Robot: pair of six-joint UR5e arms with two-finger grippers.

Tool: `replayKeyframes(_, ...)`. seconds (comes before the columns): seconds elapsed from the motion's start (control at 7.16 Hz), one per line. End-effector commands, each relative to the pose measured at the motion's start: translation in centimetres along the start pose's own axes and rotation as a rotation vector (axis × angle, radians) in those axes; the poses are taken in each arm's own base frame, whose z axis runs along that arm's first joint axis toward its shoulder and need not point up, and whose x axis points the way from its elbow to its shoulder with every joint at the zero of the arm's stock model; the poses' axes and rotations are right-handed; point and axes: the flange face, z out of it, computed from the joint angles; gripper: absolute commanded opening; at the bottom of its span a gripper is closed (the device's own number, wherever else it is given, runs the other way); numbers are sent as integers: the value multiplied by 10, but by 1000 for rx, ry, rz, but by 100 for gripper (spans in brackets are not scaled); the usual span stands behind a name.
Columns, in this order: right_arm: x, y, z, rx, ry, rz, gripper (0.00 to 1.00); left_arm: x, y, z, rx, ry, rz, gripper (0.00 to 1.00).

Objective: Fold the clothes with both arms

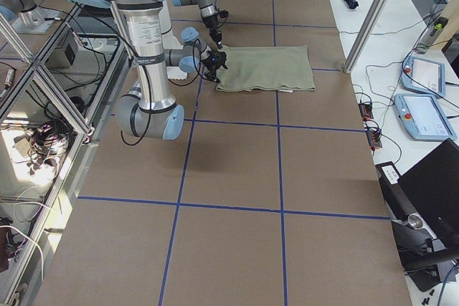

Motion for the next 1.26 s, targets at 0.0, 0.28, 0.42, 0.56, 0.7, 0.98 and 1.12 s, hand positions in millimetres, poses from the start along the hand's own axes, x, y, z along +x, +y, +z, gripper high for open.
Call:
replayKeyframes(0.0,-11,1,-4,-6,-17,31,0,0,0,0,0,0,0,0)
replayKeyframes(0.28,-12,-1,-4,-4,-18,38,0,0,0,0,-1,1,1,0)
replayKeyframes(0.42,-12,-1,-4,-4,-18,38,0,0,0,0,-1,1,1,0)
replayKeyframes(0.56,-15,-3,-9,-6,-28,50,0,2,-1,-1,0,3,6,0)
replayKeyframes(0.7,-19,-8,-21,-11,-42,59,0,17,-7,-21,-16,37,93,0)
replayKeyframes(0.98,-36,-14,-110,-34,-17,32,0,66,-2,-121,-105,4,162,0)
replayKeyframes(1.12,-40,-9,-169,-78,-11,7,0,89,1,-164,-124,4,162,0)
